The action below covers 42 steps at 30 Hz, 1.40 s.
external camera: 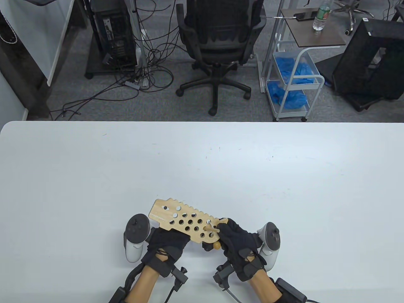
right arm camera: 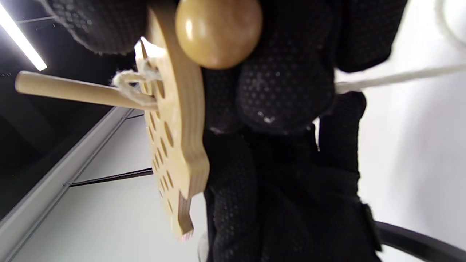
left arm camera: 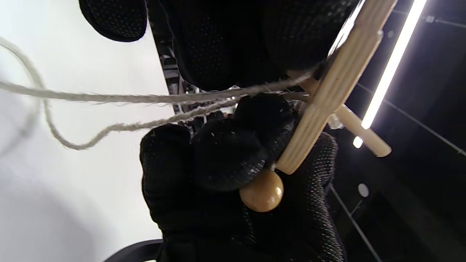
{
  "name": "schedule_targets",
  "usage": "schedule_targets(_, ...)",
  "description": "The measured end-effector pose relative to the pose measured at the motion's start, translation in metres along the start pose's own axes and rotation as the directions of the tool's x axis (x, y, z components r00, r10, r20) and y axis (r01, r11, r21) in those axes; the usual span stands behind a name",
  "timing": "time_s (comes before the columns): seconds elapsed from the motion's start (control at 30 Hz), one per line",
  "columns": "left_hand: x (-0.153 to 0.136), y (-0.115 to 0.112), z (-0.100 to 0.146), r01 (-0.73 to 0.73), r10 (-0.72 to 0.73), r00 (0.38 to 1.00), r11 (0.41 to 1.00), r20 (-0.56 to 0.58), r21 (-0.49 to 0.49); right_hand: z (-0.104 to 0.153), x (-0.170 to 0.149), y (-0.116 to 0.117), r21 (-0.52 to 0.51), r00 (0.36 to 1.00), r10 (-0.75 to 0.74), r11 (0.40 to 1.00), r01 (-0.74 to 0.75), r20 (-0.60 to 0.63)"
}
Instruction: Remove rope from all holes on crocodile lacing toy
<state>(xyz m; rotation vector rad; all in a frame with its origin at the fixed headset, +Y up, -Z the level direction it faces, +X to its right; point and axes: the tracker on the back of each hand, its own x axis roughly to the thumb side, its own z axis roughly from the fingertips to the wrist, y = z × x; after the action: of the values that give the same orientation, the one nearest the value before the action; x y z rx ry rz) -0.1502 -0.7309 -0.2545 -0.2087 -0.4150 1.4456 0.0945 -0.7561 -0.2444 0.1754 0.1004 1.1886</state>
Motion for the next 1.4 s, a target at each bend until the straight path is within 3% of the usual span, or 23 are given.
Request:
schedule_targets(0.2,0.0,-0.007,-0.003,-0.136,0.143,0.989,0.976,0.031,-0.171,0.001,0.002,-0.009,-0.074,0.998,-0.056,0.996,0.056,0.006)
schedule_targets(0.33,-0.003,-0.01,-0.003,-0.188,0.197,0.98,0.959,0.023,-0.213,0.001,0.003,-0.013,-0.107,0.998,-0.064,0.992,0.065,0.009)
schedule_targets(0.5,-0.008,-0.004,-0.003,-0.184,0.187,0.982,0.97,0.005,-0.159,-0.002,0.01,-0.013,-0.052,0.989,0.14,0.989,-0.137,0.043)
schedule_targets(0.67,-0.008,0.001,-0.003,-0.196,0.201,0.98,0.97,0.016,-0.142,-0.006,0.013,-0.006,0.071,0.982,0.176,0.981,-0.181,0.073)
schedule_targets(0.77,-0.008,0.0,-0.002,-0.14,0.143,0.99,0.983,0.016,-0.123,-0.006,0.017,-0.007,0.061,0.95,0.297,0.951,-0.303,0.093)
schedule_targets(0.9,-0.011,-0.002,-0.003,-0.119,0.118,0.993,0.985,-0.009,-0.125,-0.007,0.021,-0.011,0.047,0.935,0.334,0.939,-0.341,0.12)
schedule_targets(1.07,-0.019,0.002,0.0,-0.076,0.072,0.993,0.996,-0.092,-0.045,-0.001,0.035,-0.003,-0.072,0.808,0.539,0.839,-0.539,0.237)
schedule_targets(1.17,-0.02,0.003,0.001,-0.055,0.052,0.994,0.998,-0.101,-0.025,0.003,0.038,-0.001,-0.13,0.765,0.59,0.806,-0.578,0.257)
schedule_targets(1.4,-0.013,-0.003,0.0,0.117,-0.118,0.991,0.993,-0.071,-0.023,0.004,0.032,-0.004,-0.153,0.827,0.514,0.857,-0.491,0.226)
